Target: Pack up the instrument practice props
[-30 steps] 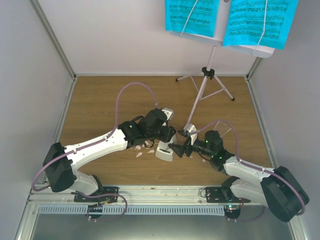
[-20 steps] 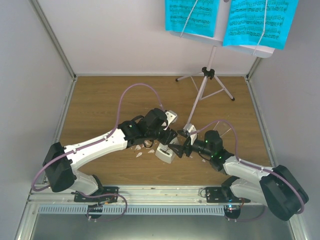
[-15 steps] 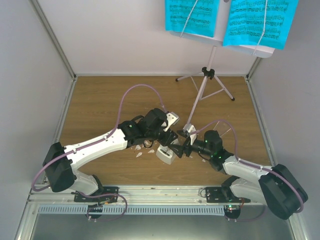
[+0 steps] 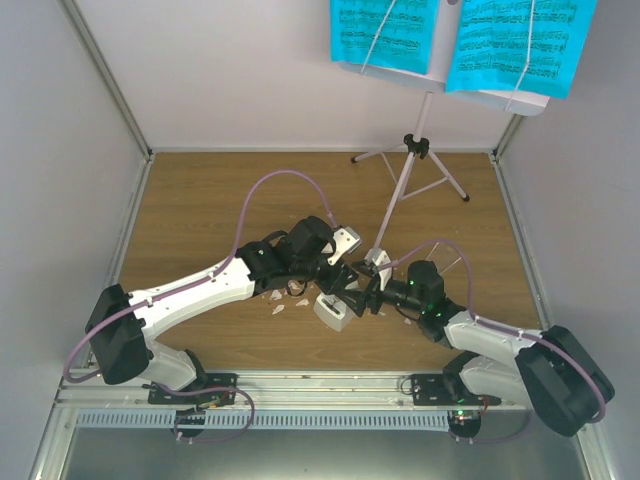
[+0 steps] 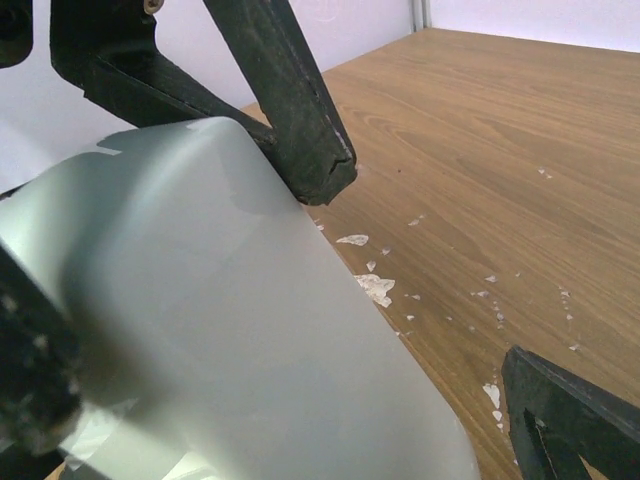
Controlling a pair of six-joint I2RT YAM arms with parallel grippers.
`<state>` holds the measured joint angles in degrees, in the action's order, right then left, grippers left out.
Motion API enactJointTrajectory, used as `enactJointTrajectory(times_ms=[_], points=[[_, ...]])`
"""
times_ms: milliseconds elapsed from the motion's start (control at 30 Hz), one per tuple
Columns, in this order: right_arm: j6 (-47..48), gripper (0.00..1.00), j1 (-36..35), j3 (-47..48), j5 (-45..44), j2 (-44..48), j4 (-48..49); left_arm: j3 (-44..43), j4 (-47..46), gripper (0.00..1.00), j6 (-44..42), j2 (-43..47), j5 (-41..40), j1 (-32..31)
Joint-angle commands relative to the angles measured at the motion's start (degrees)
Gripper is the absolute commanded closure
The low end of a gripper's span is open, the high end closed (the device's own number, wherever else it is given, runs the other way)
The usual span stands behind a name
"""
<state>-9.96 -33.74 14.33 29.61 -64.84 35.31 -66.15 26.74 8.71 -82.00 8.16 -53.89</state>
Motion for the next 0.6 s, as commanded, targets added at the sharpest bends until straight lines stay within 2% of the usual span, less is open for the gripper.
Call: enactJointTrajectory(times_ms=[0, 567], points=[[-0.93, 0.03, 0.43, 0.13, -3.51, -0.87, 2.29, 1.37, 1.80, 0.54, 2.31, 0.56, 6.70, -0.69], [-2.51, 0.02, 0.42, -0.58, -5.90, -1.71, 5.26, 3.79, -0.01, 0.48, 6.93, 2.27, 6.97, -0.68]])
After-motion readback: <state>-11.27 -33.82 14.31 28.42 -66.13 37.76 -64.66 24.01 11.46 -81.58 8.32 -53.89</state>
